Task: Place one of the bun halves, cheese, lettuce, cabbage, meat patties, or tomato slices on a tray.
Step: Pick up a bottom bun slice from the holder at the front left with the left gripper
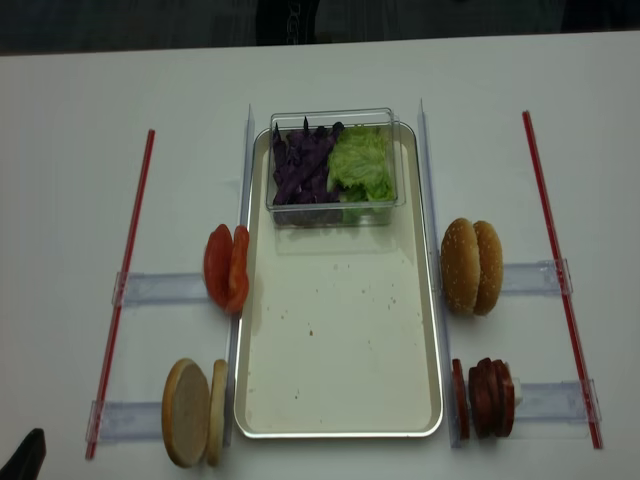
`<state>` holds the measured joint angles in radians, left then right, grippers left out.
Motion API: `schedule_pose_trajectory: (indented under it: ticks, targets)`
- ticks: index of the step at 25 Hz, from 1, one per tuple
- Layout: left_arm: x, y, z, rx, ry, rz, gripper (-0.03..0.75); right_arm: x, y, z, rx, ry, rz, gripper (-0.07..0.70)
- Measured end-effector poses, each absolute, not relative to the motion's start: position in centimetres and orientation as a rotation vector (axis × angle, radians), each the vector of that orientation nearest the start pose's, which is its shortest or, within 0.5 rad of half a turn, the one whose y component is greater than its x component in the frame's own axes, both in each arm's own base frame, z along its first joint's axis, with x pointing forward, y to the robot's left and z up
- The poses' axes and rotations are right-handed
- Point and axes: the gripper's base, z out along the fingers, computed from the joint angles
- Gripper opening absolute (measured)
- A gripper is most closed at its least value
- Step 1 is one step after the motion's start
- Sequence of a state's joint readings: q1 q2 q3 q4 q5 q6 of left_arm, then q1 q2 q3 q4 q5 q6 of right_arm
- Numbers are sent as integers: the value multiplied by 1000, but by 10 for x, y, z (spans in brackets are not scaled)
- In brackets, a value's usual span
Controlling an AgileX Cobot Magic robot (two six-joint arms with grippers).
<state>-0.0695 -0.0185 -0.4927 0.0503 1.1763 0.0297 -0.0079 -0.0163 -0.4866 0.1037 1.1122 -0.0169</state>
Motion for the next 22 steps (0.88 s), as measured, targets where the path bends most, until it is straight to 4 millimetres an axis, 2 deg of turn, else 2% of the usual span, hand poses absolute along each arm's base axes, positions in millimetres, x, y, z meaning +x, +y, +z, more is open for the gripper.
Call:
schedule_pose_trajectory:
  ticks: [3,13,20,21,22]
  targets:
    - [-8,5,266,102,2170,39,520,-8,9,270,-18,2090,110,463]
    - [29,2,264,123,2420,47,520,-8,9,270,-18,2090,110,463]
    - [62,-3,260,121,2623,-3,520,-8,9,270,-18,2090,110,463]
    - [62,-3,260,121,2623,-3,520,-8,9,270,-18,2090,110,463]
    - [72,-5,261,120,2669,-23,520,-8,9,270,-18,2090,110,463]
